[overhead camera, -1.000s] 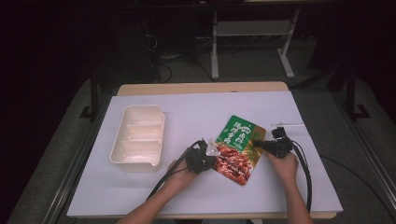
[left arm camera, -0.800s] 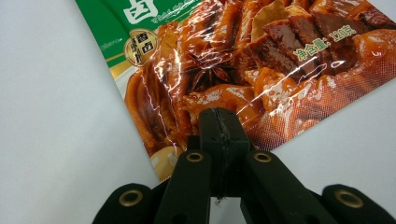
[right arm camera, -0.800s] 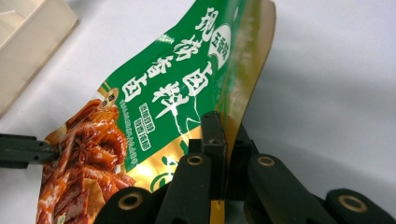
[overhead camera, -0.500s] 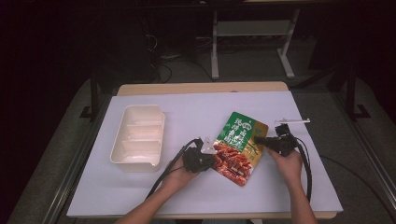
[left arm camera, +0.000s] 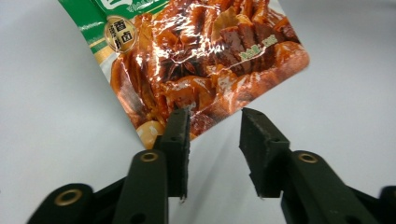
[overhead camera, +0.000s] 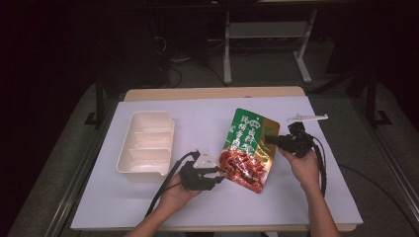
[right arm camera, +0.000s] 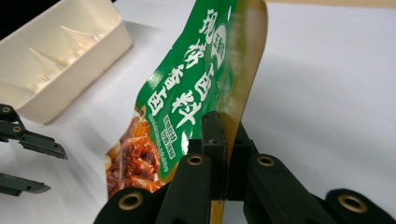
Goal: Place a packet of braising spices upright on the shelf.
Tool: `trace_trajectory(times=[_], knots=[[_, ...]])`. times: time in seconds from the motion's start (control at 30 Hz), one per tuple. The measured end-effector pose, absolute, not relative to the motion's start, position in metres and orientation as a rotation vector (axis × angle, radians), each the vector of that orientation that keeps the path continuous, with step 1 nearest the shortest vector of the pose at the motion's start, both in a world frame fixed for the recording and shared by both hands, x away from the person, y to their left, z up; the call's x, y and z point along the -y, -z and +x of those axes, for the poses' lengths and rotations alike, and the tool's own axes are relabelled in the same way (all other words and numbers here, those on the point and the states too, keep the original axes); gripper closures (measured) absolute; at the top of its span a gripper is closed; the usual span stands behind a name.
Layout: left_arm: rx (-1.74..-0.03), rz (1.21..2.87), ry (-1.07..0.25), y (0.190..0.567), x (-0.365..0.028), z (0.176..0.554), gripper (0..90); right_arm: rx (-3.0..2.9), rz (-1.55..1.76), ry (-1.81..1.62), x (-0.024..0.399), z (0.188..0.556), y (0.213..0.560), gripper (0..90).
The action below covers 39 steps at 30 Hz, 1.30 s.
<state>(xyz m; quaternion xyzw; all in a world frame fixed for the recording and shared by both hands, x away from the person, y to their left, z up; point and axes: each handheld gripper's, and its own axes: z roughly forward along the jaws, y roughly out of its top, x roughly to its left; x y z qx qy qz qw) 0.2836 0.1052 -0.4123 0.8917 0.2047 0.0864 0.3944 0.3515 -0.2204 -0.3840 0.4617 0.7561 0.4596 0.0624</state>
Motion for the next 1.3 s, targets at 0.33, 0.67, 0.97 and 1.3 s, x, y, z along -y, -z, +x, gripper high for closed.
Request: trace_trajectory(times=[0.33, 0.67, 0.97, 1.3], knots=[[-0.487, 2.195, -0.242, 0.412, -0.127, 0.257, 52.2, -2.313, 1.285, -1.430, 0.206, 0.345, 0.359, 89.8], [-0.501, 2.155, -0.246, 0.419, -0.146, 0.237, 43.1, -2.358, 1.167, -1.431, 0.189, 0.337, 0.334, 89.9], [-0.508, 2.161, -0.243, 0.426, -0.157, 0.228, 39.4, -2.391, 1.062, -1.453, 0.175, 0.331, 0.318, 90.0], [-0.492, 2.166, -0.286, 0.428, -0.159, 0.222, 36.1, -2.418, 1.001, -1.490, 0.167, 0.327, 0.306, 90.0]])
